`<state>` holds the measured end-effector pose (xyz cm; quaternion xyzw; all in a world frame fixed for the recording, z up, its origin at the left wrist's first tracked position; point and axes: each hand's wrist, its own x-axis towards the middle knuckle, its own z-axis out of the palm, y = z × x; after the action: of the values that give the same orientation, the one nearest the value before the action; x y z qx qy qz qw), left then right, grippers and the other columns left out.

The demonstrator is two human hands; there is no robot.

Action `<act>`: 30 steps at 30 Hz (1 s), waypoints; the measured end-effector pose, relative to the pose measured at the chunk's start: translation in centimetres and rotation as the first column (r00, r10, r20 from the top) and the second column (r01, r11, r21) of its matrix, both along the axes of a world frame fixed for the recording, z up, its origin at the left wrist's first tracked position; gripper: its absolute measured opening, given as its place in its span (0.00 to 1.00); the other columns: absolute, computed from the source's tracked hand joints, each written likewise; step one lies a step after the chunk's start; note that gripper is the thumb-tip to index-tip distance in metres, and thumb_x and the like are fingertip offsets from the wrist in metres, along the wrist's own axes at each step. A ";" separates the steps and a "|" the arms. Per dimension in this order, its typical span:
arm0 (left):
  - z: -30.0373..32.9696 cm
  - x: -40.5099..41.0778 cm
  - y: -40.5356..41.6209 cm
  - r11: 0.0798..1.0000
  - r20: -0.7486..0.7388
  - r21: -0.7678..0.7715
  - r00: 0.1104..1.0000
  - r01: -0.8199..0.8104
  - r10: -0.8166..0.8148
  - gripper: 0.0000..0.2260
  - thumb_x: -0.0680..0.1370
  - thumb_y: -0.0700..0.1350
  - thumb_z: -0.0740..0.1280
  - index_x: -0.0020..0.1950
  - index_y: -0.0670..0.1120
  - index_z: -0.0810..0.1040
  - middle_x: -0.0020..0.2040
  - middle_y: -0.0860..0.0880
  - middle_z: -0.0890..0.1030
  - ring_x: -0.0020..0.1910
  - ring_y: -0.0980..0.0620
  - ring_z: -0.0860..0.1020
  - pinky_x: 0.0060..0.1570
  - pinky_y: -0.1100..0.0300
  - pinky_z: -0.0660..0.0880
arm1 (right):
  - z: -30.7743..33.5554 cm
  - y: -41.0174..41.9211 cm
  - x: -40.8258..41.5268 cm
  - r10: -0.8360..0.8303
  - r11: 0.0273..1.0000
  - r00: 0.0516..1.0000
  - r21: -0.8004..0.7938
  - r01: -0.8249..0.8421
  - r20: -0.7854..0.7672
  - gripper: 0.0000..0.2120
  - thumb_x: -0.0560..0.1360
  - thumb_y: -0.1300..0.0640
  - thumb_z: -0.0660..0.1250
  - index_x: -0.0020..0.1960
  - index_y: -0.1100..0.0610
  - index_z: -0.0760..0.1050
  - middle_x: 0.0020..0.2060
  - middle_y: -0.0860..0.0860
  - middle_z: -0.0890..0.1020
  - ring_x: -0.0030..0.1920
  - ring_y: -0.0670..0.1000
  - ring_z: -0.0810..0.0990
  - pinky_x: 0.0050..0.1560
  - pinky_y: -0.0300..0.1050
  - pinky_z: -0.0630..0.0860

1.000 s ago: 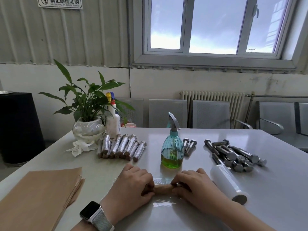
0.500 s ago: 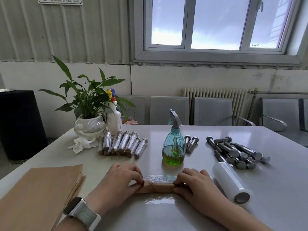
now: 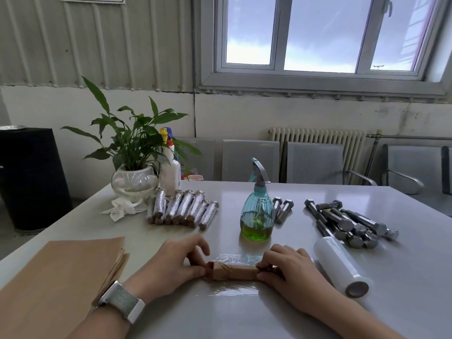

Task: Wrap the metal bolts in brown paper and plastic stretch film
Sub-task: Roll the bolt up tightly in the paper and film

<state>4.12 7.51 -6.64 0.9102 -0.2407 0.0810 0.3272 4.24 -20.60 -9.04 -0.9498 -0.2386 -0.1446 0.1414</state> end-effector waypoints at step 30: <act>4.9 1.3 -5.0 0.759 -0.304 0.651 0.905 -0.033 0.299 0.10 0.73 0.45 0.67 0.48 0.41 0.83 0.41 0.45 0.84 0.33 0.52 0.75 0.21 0.69 0.65 | 0.4 0.4 -0.5 -0.018 0.998 0.999 0.057 0.020 -0.037 0.09 0.76 0.41 0.63 0.53 0.43 0.75 0.52 0.39 0.76 0.56 0.44 0.72 0.55 0.44 0.63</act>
<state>5.39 2.55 -1.77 0.9817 -0.1002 -0.1578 0.0351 3.74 -20.18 -8.67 -0.9501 -0.2226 -0.1353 0.1715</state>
